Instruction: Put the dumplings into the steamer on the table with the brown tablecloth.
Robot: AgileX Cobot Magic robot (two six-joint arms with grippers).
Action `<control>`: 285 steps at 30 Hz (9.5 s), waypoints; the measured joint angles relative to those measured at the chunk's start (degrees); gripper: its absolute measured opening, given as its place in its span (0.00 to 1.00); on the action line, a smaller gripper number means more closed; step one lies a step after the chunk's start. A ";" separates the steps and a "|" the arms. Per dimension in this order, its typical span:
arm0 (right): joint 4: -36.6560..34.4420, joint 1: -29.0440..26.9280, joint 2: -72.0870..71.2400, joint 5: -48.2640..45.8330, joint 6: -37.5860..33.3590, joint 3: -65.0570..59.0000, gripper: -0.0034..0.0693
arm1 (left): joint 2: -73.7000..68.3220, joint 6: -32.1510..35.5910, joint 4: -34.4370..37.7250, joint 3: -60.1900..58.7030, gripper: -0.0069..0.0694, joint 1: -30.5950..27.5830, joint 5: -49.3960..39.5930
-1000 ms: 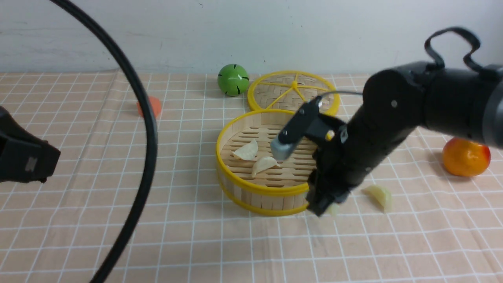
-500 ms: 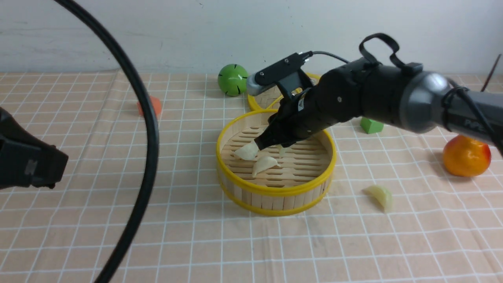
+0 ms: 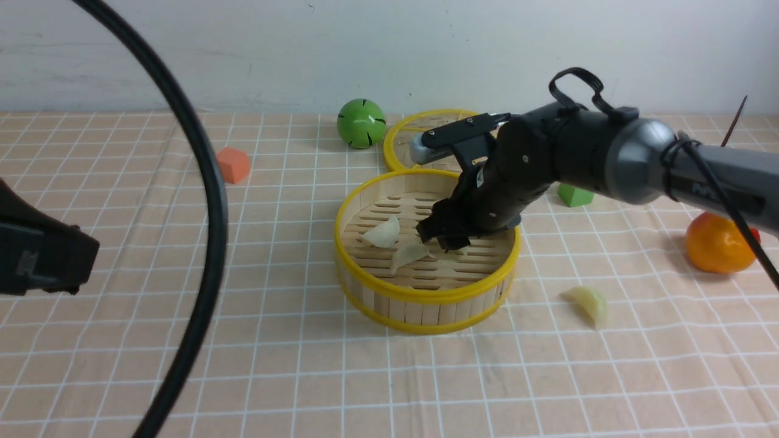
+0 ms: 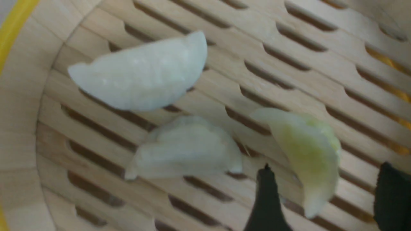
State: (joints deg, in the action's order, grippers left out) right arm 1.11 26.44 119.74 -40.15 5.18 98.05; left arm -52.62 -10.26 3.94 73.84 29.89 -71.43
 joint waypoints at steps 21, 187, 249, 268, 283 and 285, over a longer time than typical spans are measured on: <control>8.76 -11.49 -8.34 -6.69 0.33 -17.31 0.81 | 0.68 2.01 4.40 -7.20 0.07 0.00 0.00; -4.83 -26.31 -120.34 17.56 1.96 -98.89 0.04 | 53.71 -7.62 -2.69 -47.85 0.17 0.00 22.81; -4.83 -26.31 -120.34 17.52 1.96 -98.89 0.11 | 53.71 -5.94 -6.71 -75.57 0.07 -30.73 50.32; -4.83 -26.31 -120.34 17.52 1.96 -98.89 0.15 | 53.71 -5.94 -6.71 -75.57 0.07 -30.73 50.32; -4.83 -26.31 -120.34 17.52 1.96 -98.89 0.18 | 53.71 -5.94 -6.71 -75.57 0.07 -30.73 50.32; -4.83 -26.31 -120.34 17.52 1.96 -98.89 0.18 | 53.71 -5.94 -6.71 -75.57 0.07 -30.73 50.32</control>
State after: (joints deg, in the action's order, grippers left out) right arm -3.72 0.13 -0.60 -22.62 7.15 -0.84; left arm 1.09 -16.20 -2.77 -1.73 -0.84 -21.10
